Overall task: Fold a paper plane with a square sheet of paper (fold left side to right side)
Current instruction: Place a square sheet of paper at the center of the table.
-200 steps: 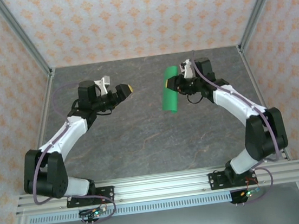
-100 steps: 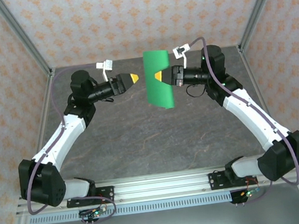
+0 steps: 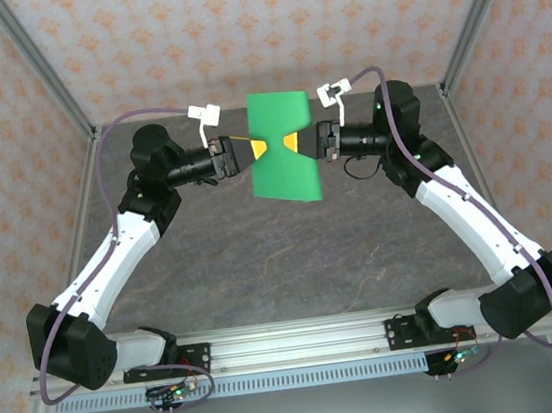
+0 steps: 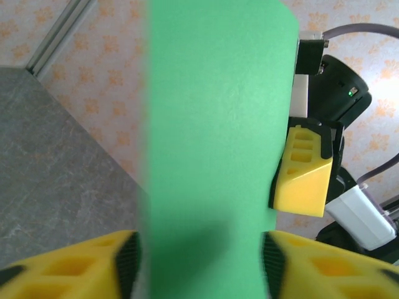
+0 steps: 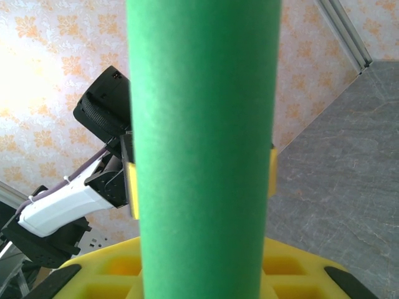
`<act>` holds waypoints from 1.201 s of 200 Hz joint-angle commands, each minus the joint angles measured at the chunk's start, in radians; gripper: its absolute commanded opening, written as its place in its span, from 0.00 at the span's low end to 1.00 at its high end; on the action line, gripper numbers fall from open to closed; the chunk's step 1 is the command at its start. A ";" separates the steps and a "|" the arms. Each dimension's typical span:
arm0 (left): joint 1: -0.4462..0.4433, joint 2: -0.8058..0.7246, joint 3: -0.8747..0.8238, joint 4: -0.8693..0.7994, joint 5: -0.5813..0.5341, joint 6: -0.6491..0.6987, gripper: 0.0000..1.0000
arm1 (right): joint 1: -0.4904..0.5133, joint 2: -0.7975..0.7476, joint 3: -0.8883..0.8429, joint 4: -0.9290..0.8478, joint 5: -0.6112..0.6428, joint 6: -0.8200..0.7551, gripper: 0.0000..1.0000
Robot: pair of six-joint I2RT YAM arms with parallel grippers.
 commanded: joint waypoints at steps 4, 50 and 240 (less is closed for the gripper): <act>-0.008 -0.035 0.007 -0.006 -0.006 0.023 0.29 | 0.005 -0.028 0.021 -0.035 0.021 -0.060 0.32; -0.008 -0.043 -0.017 -0.088 -0.054 0.075 0.03 | 0.002 -0.033 0.033 -0.158 0.099 -0.141 0.36; 0.020 0.513 -0.069 -0.504 -0.492 0.283 0.00 | 0.001 0.490 -0.090 -0.244 0.583 -0.020 0.30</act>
